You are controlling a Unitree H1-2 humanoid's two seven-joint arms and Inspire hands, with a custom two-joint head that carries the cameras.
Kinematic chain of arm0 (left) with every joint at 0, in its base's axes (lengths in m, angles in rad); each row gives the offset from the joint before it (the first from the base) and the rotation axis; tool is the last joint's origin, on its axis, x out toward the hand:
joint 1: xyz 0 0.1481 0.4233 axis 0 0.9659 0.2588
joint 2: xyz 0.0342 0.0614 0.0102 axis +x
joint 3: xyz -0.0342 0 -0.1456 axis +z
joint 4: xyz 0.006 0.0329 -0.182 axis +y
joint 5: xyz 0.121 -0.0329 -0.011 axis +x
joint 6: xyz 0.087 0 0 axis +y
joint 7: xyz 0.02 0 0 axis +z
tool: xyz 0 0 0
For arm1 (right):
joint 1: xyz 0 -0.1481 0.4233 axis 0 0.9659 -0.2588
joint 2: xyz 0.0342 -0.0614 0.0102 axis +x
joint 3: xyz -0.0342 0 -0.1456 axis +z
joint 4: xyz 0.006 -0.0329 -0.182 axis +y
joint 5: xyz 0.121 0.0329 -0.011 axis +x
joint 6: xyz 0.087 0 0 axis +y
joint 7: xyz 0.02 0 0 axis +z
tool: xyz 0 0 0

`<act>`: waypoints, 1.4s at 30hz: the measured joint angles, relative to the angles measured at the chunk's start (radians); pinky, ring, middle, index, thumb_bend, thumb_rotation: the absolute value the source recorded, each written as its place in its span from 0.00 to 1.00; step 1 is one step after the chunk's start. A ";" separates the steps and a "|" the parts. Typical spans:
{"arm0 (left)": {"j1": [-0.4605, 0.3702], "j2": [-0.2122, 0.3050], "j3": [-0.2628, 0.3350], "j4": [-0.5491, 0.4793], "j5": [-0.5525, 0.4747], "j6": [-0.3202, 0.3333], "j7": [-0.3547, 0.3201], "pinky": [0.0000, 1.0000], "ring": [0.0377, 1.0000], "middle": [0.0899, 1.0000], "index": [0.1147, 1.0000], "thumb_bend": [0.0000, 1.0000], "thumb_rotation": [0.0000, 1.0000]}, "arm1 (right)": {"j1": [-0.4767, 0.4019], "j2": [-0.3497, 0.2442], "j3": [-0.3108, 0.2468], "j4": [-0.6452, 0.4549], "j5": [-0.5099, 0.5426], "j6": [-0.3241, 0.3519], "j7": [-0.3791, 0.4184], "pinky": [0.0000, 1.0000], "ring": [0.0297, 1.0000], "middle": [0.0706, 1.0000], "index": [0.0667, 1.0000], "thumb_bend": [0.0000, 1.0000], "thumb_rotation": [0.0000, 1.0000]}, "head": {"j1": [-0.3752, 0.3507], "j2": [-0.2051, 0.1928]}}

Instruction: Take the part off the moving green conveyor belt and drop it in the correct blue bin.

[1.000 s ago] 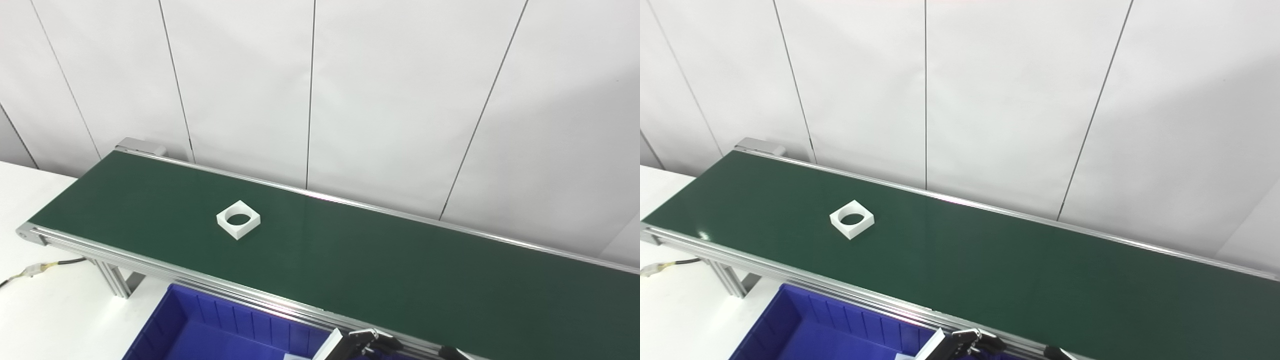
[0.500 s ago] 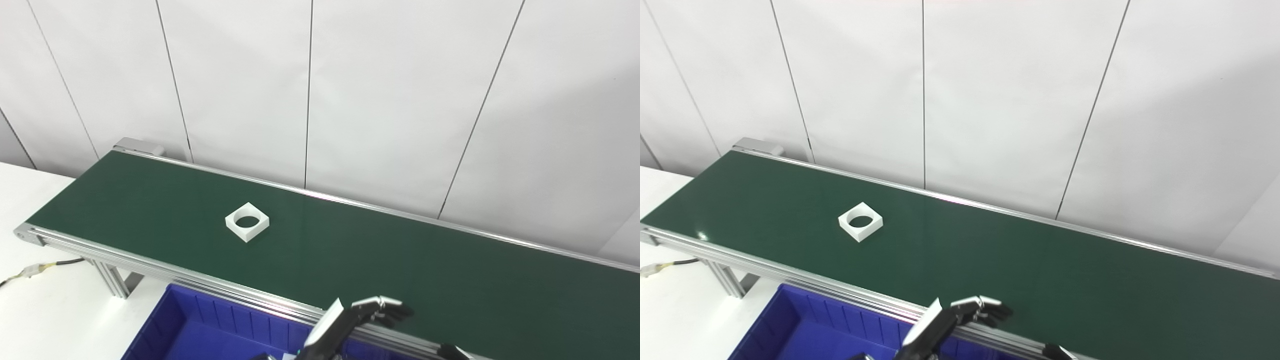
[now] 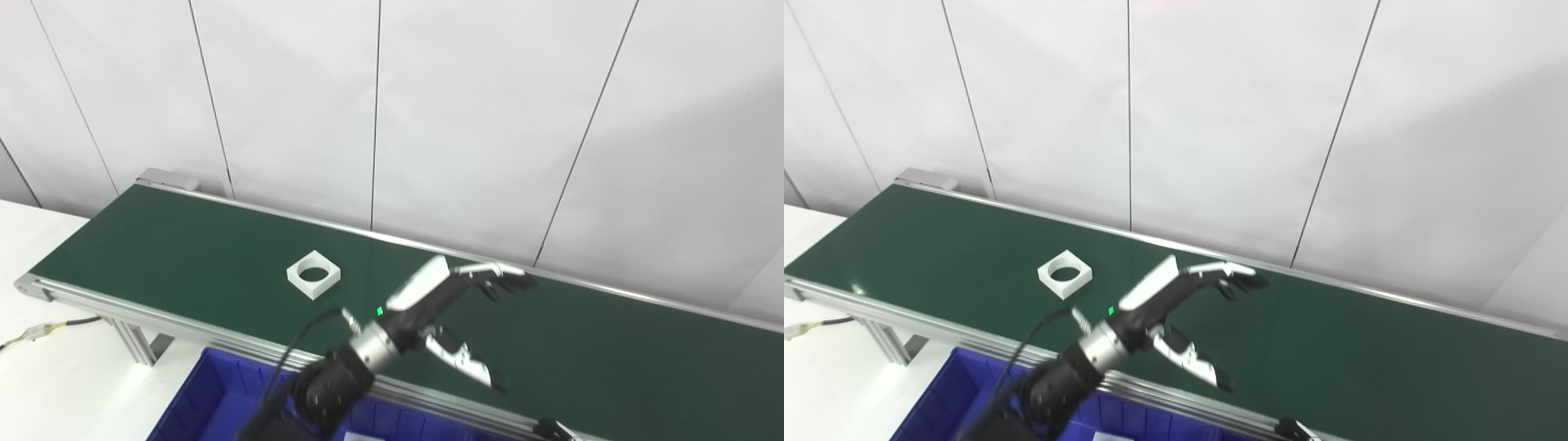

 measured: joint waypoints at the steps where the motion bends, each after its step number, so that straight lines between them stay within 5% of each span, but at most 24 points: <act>1: -0.023 0.008 0.000 0.021 0.025 0.000 -0.004 0.50 0.62 0.72 0.73 0.95 0.21 | 0.000 0.000 -0.001 0.000 0.001 0.000 0.000 0.70 0.81 0.88 0.78 0.89 0.25 | 0.000 0.000; 8: -0.175 0.047 -0.040 0.170 0.218 -0.053 -0.001 0.48 0.62 0.71 0.73 0.94 0.21 | -0.001 -0.005 -0.001 -0.002 0.004 0.000 0.003 0.69 0.80 0.88 0.78 0.88 0.23 | 0.014 0.000; 15: -0.269 0.111 -0.081 0.260 0.372 -0.079 0.000 0.48 0.64 0.72 0.74 0.99 0.10 | -0.006 -0.004 -0.004 0.000 0.009 0.000 0.006 0.69 0.80 0.87 0.78 0.89 0.24 | 0.011 -0.003; 23: -0.307 0.201 -0.111 0.309 0.473 -0.114 -0.002 0.52 0.66 0.72 0.72 1.00 0.08 | -0.004 -0.001 -0.006 0.002 0.015 0.000 0.008 0.71 0.81 0.87 0.78 0.89 0.23 | 0.005 0.002; 30: -0.311 0.228 -0.138 0.390 0.529 -0.122 -0.003 0.65 0.73 0.76 0.76 1.00 0.12 | -0.004 -0.001 -0.006 0.001 0.015 0.000 0.006 0.69 0.80 0.87 0.78 0.89 0.23 | 0.002 0.005; 42: -0.325 0.298 -0.201 0.444 0.610 -0.157 -0.028 0.70 0.76 0.78 0.77 1.00 0.16 | -0.003 0.001 -0.006 0.000 0.013 0.000 0.004 0.70 0.80 0.87 0.78 0.88 0.22 | -0.006 0.005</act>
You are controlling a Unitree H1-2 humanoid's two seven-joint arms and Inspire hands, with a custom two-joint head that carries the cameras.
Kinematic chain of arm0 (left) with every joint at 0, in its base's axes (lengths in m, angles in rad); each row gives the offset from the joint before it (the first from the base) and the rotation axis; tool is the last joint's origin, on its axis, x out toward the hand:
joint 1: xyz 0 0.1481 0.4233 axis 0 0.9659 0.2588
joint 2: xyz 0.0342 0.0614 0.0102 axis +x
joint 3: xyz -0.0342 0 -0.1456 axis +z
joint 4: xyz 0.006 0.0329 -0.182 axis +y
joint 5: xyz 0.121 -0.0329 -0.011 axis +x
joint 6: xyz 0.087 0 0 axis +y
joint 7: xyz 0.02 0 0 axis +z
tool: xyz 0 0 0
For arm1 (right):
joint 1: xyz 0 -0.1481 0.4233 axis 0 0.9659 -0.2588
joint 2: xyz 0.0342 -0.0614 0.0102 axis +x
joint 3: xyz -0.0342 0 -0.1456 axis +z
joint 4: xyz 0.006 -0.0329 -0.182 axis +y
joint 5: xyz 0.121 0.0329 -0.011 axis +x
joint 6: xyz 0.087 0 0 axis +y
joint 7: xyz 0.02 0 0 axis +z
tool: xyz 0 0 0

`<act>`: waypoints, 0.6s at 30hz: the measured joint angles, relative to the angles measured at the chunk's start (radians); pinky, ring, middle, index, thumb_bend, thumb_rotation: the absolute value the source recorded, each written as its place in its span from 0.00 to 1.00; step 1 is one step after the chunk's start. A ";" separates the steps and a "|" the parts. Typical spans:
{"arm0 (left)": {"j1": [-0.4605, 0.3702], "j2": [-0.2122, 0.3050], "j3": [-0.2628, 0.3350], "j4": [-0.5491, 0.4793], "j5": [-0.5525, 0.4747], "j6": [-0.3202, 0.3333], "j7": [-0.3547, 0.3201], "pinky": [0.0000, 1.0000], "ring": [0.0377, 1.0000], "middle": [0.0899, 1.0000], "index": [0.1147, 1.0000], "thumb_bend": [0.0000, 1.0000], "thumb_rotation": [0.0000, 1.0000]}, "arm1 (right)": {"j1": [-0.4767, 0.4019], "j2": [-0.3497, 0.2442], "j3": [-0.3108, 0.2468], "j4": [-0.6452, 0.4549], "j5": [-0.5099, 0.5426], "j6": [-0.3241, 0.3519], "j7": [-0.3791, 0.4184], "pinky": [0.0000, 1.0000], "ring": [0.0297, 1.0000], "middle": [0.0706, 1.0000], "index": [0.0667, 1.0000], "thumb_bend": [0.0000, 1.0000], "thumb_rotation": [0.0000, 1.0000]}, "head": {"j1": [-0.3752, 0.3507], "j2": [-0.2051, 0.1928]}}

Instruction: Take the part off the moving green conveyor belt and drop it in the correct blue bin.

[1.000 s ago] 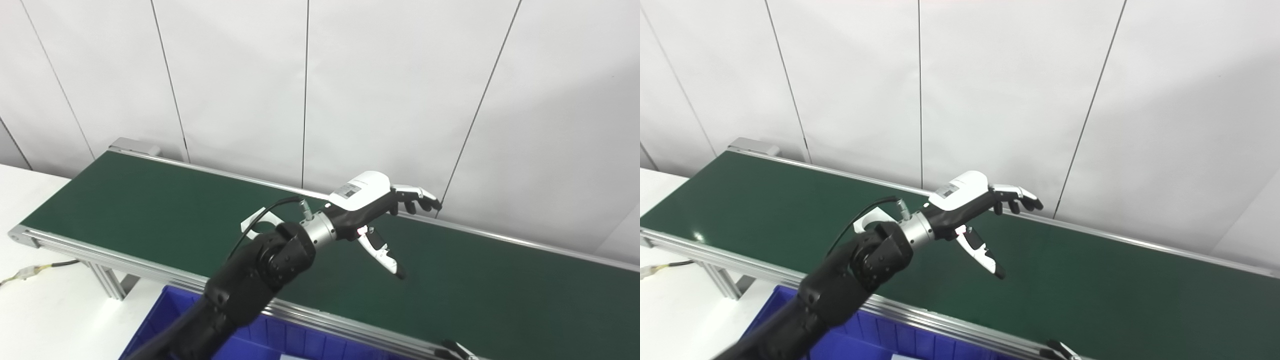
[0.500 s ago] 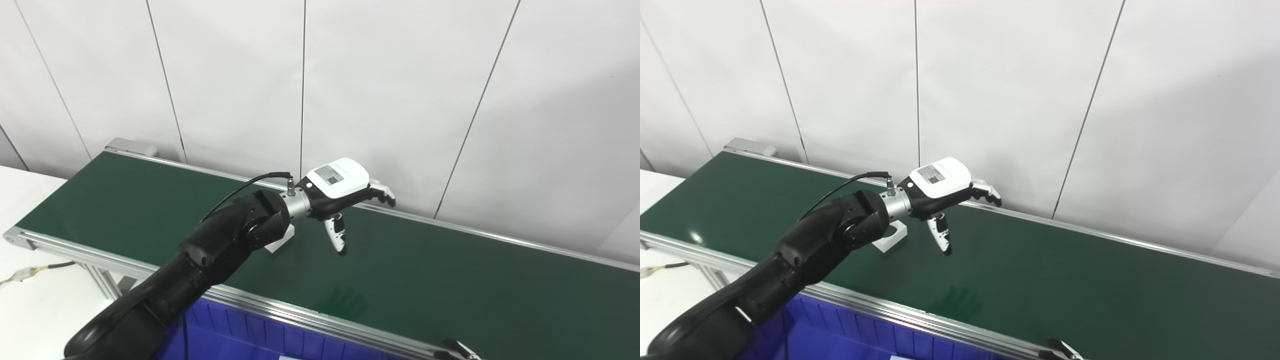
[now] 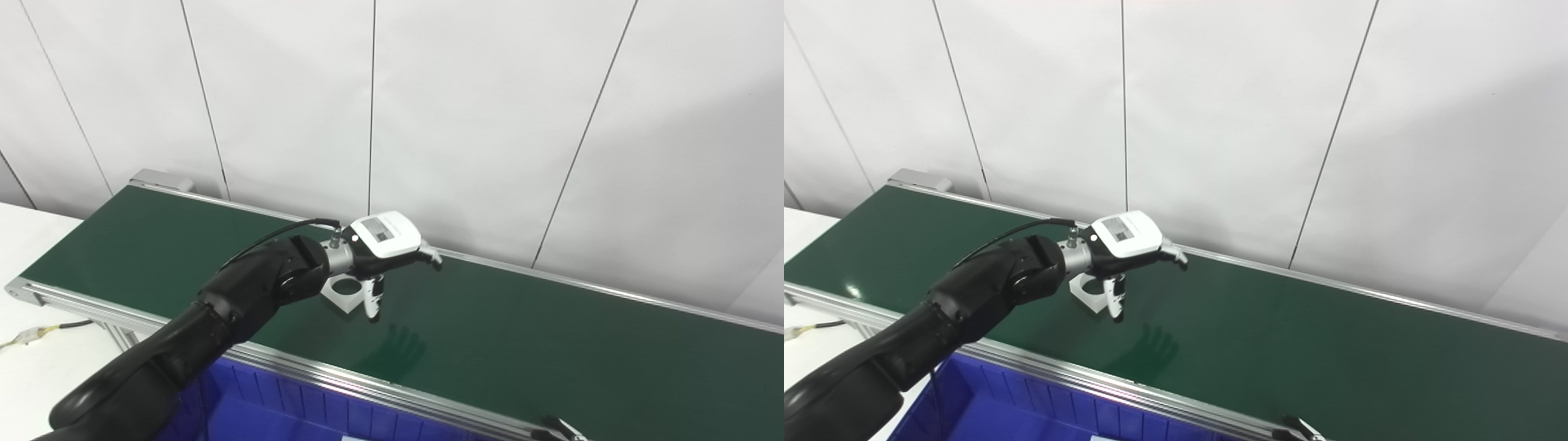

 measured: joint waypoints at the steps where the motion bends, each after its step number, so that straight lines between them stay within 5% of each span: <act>1: 0.000 0.001 -0.004 0.007 0.005 -0.001 0.002 0.70 0.76 0.78 0.77 1.00 0.16 | 0.000 0.000 0.000 0.000 0.000 0.000 0.000 0.70 0.80 0.87 0.78 0.88 0.22 | 0.000 0.000; 18: -0.071 -0.031 -0.039 0.209 0.060 0.031 0.058 0.79 0.85 0.89 0.86 1.00 0.22 | 0.009 0.006 0.001 -0.008 -0.002 0.000 -0.006 0.69 0.80 0.87 0.77 0.90 0.26 | -0.028 0.006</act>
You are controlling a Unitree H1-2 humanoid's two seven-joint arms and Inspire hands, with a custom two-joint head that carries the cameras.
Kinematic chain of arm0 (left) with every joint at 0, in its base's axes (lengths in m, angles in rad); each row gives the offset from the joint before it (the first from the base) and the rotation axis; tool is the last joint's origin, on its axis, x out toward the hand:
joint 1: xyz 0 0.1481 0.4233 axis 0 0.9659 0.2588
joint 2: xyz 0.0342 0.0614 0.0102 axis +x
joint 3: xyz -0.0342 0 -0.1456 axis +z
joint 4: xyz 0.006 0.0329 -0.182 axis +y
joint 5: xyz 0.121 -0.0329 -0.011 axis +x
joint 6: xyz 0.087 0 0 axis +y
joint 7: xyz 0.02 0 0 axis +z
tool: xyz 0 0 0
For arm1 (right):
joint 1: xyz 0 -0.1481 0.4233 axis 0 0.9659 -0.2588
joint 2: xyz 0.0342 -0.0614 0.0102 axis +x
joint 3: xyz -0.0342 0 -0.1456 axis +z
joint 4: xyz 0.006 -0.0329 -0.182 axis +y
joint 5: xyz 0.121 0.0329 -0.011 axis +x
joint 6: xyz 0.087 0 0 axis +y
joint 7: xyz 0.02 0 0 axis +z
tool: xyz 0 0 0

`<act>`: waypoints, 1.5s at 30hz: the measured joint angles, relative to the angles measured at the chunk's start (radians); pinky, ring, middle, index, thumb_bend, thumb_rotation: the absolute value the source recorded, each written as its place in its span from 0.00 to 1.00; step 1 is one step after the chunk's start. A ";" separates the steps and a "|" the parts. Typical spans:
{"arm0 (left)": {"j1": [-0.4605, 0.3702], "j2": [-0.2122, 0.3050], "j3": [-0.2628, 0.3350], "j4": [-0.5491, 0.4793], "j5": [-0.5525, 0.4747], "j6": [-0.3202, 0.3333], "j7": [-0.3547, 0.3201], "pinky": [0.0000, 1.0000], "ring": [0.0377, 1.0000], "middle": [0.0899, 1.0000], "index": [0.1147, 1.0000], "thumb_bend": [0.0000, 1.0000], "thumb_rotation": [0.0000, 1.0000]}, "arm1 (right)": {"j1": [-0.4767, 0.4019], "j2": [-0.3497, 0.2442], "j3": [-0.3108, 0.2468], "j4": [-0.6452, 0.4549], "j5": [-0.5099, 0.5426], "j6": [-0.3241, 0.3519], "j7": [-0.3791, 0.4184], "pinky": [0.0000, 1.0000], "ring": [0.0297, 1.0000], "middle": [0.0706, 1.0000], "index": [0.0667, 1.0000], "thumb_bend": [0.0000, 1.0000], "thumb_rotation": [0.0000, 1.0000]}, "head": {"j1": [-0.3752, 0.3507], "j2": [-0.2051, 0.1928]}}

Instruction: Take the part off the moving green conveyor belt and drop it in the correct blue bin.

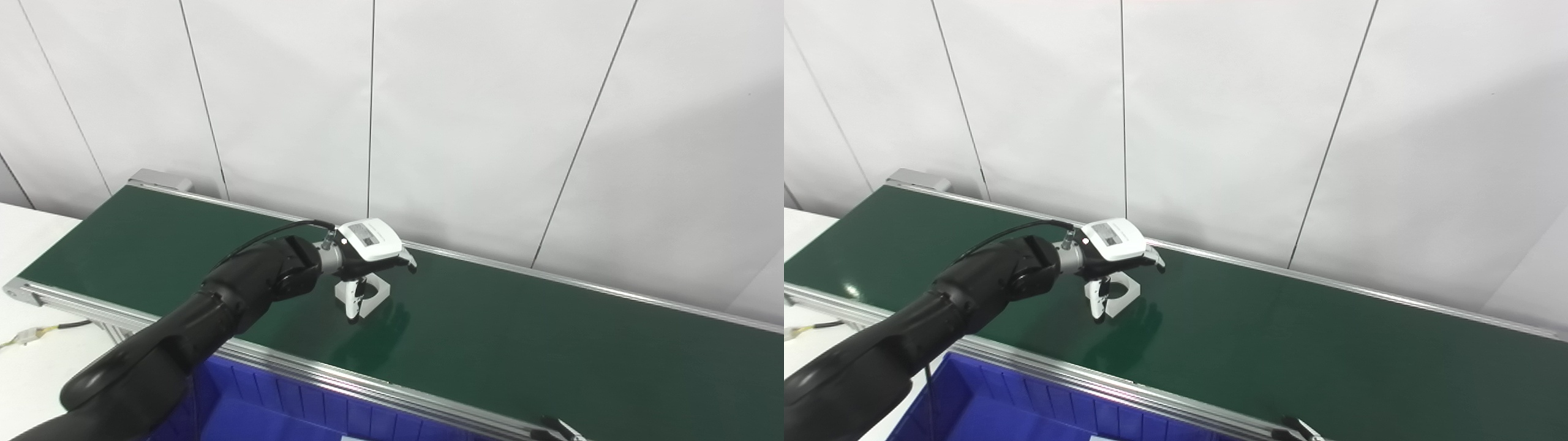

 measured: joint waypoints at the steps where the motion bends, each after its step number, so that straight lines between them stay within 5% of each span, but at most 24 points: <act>1: -0.002 -0.008 -0.001 0.013 0.000 0.008 0.009 0.80 0.85 0.89 0.86 1.00 0.22 | 0.001 0.000 0.000 0.000 -0.001 0.000 -0.002 0.69 0.80 0.87 0.77 0.90 0.26 | -0.002 0.002; 16: -0.060 -0.075 -0.053 0.155 0.001 0.061 0.073 0.81 0.87 0.91 0.89 1.00 0.26 | 0.016 0.008 0.028 -0.019 -0.018 0.000 -0.047 0.69 0.79 0.86 0.77 0.92 0.29 | -0.043 0.018; 28: -0.070 -0.102 -0.133 0.211 0.021 0.063 0.100 0.78 0.82 0.82 0.81 1.00 0.10 | 0.030 0.009 0.055 -0.031 -0.035 0.000 -0.082 0.68 0.78 0.85 0.77 0.91 0.30 | -0.071 0.037; 33: -0.084 -0.105 -0.185 0.233 0.057 0.067 0.108 0.77 0.80 0.80 0.80 1.00 0.11 | 0.032 0.009 0.065 -0.033 -0.038 0.000 -0.098 0.68 0.77 0.85 0.77 0.91 0.31 | -0.080 0.046; 41: -0.124 -0.164 -0.266 0.313 0.100 0.086 0.190 0.75 0.79 0.80 0.79 1.00 0.08 | 0.041 0.009 0.082 -0.041 -0.038 0.000 -0.098 0.69 0.78 0.85 0.77 0.90 0.32 | -0.095 0.055; 45: -0.126 -0.183 -0.270 0.330 0.096 0.103 0.221 0.66 0.70 0.73 0.72 0.96 0.01 | 0.042 0.014 0.090 -0.042 -0.038 0.000 -0.096 0.68 0.77 0.85 0.77 0.91 0.32 | -0.098 0.057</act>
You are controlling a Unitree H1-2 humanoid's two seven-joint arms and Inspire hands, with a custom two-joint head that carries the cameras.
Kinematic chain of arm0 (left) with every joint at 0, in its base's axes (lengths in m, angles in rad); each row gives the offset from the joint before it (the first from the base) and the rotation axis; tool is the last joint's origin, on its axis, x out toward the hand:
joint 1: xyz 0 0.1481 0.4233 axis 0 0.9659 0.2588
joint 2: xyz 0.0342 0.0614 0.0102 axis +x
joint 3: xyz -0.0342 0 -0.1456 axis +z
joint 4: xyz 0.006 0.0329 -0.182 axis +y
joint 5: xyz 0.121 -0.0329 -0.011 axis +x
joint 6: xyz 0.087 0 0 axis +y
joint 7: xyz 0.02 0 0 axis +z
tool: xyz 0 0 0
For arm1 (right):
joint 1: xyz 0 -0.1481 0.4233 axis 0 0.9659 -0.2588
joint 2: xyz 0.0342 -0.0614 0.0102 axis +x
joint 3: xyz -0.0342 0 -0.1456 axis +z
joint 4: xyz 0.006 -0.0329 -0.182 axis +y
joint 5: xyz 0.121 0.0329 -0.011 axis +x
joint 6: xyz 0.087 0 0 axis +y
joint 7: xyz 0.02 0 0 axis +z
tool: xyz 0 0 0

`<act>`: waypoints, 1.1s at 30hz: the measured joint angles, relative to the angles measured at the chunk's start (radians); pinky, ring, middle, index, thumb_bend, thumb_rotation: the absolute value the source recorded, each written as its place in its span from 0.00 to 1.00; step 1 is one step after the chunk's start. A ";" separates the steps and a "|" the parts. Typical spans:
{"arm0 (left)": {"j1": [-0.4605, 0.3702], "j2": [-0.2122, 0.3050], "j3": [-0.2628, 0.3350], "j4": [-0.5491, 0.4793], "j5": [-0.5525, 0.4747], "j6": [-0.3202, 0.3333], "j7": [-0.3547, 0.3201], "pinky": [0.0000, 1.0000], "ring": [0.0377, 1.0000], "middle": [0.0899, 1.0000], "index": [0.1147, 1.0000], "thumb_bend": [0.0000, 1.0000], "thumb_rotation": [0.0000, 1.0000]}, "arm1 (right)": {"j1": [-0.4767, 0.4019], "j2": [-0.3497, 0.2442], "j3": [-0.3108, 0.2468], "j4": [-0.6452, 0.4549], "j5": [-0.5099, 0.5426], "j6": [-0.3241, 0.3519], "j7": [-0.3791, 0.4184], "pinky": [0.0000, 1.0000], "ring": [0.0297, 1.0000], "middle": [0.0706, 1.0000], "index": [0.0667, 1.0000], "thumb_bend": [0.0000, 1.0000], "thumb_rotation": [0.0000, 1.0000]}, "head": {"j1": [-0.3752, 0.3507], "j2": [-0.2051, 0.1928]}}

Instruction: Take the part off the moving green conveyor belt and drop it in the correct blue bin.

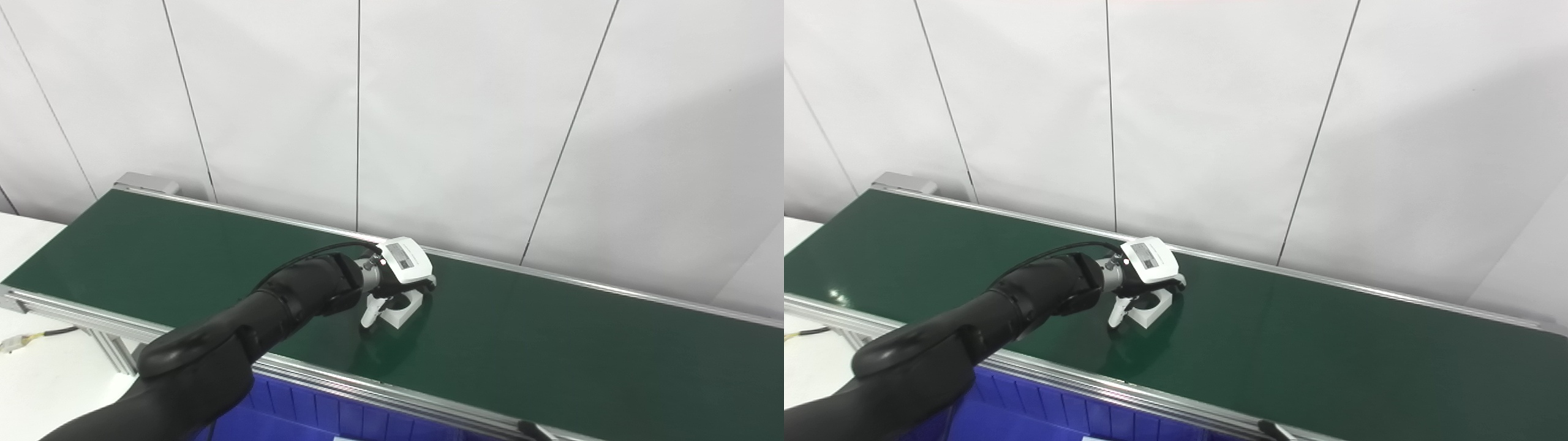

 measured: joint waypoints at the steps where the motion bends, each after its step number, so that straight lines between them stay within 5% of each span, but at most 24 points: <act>1: 0.000 -0.004 0.002 0.001 -0.005 0.004 0.000 0.57 0.63 0.67 0.69 0.91 0.00 | 0.000 0.003 0.000 0.000 0.000 0.000 0.001 0.68 0.77 0.85 0.77 0.91 0.32 | -0.003 0.000; 2: 0.000 -0.007 0.004 0.001 -0.009 0.006 0.000 0.50 0.56 0.62 0.66 0.81 0.00 | 0.000 0.006 0.000 0.000 0.001 0.000 0.001 0.69 0.77 0.85 0.77 0.91 0.32 | -0.003 0.000; 3: 0.000 -0.009 0.006 0.001 -0.010 0.007 0.001 0.41 0.45 0.53 0.58 0.60 0.00 | 0.000 0.008 0.000 0.000 0.001 0.000 0.002 0.69 0.77 0.85 0.77 0.91 0.32 | -0.003 0.002; 6: 0.000 -0.012 0.010 0.007 -0.030 0.007 0.009 0.31 0.37 0.45 0.51 0.51 0.00 | 0.000 0.011 -0.001 -0.002 0.004 0.000 0.006 0.69 0.77 0.85 0.77 0.91 0.32 | -0.003 0.003; 13: -0.002 -0.027 0.016 0.004 -0.054 0.039 -0.023 0.28 0.37 0.45 0.46 0.50 0.00 | 0.000 0.020 -0.012 -0.002 0.024 0.000 0.041 0.70 0.78 0.85 0.77 0.90 0.31 | -0.002 0.003; 19: -0.004 -0.031 0.016 -0.016 -0.062 0.044 -0.058 0.31 0.35 0.44 0.51 0.49 0.00 | 0.001 0.026 -0.035 -0.002 0.036 0.000 0.066 0.71 0.77 0.84 0.77 0.90 0.30 | 0.000 0.000; 23: -0.004 -0.021 0.017 -0.036 -0.062 0.047 -0.086 0.31 0.38 0.48 0.44 0.50 0.00 | 0.001 0.032 -0.045 -0.001 0.038 0.000 0.082 0.71 0.78 0.83 0.77 0.89 0.30 | 0.000 0.000; 25: -0.004 -0.015 0.020 -0.046 -0.063 0.051 -0.100 0.29 0.36 0.43 0.48 0.50 0.00 | 0.001 0.035 -0.050 -0.001 0.039 0.000 0.087 0.71 0.78 0.83 0.77 0.89 0.30 | 0.005 0.002; 33: 0.030 0.033 0.087 -0.243 -0.105 0.103 -0.271 0.33 0.36 0.43 0.49 0.50 0.00 | 0.001 0.039 -0.063 -0.001 0.040 0.000 0.094 0.71 0.77 0.83 0.77 0.89 0.30 | 0.006 0.008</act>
